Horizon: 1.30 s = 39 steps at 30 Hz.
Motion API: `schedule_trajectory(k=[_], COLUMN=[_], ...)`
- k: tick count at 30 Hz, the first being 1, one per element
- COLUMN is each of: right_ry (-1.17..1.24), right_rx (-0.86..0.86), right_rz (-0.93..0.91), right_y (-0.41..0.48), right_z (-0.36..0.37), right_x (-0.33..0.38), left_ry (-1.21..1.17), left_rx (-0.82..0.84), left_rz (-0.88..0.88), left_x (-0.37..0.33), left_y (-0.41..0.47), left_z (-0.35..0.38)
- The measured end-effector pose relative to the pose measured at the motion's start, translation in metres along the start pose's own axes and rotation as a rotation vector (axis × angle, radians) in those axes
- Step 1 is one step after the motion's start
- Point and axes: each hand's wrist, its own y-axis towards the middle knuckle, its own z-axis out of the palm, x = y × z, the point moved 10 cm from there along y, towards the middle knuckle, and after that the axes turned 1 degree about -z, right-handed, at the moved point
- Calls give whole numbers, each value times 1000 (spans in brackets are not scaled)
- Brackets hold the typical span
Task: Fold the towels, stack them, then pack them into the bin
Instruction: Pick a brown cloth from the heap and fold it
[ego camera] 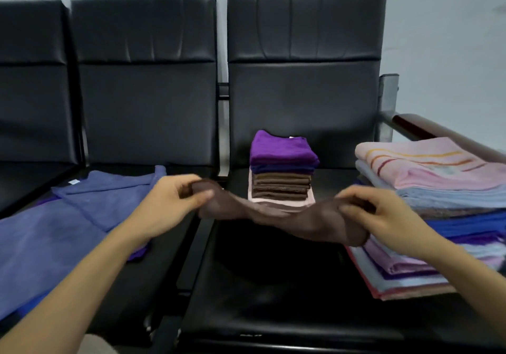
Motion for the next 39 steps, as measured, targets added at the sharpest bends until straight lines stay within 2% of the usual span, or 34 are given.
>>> schedule_trajectory(k=[3, 4, 6, 8, 12, 14, 18, 20, 24, 26, 28, 30, 32, 34, 36, 39], right_ry=[-148, -158, -230, -334, -502, -551, -612, -634, -669, -752, -900, -945, -912, -769, -602, -572], right_rx=[487, 601, 700, 667, 420, 343, 310, 324, 338, 302, 194, 98, 47, 119, 197, 270], right_rz=[96, 122, 143, 191, 359, 451, 613, 639, 681, 641, 472, 303, 98, 23, 144, 324], right_y=[-30, -39, -48, -48, -42, -40, -33, -29, -25, -25, -20, -20, -19, -26, -35, -43], right_z=[47, 60, 77, 84, 83, 86, 90, 93, 100, 100, 96, 93, 99, 115, 129, 144], right_x=[-12, -14, -17, -26, -54, -69, -98, -108, -121, -119, -99, -72, -42, -24, -29, -47], left_ry=[131, 145, 156, 196, 199, 237, 346, 388, 424, 438, 436, 487, 567, 542, 509, 509], left_rx=[416, 524, 663, 649, 364, 275, 143, 112, 113, 101, 73, 81, 154, 251, 340, 360], left_rz=[-157, -197, -248, -258, -395, -448, -477, -487, -498, -497, -505, -553, -649, -766, -820, -747], left_x=[30, 39, 51, 60, 93, 108, 126, 132, 137, 136, 134, 138, 146, 151, 152, 146], left_y=[-23, -31, -43, -41, -25, -21, -13, -10, -6, -5, -5, -7, -13, -23, -33, -33], left_z=[33, 45, 64, 73, 61, 59, 61, 64, 70, 71, 66, 57, 49, 48, 54, 58])
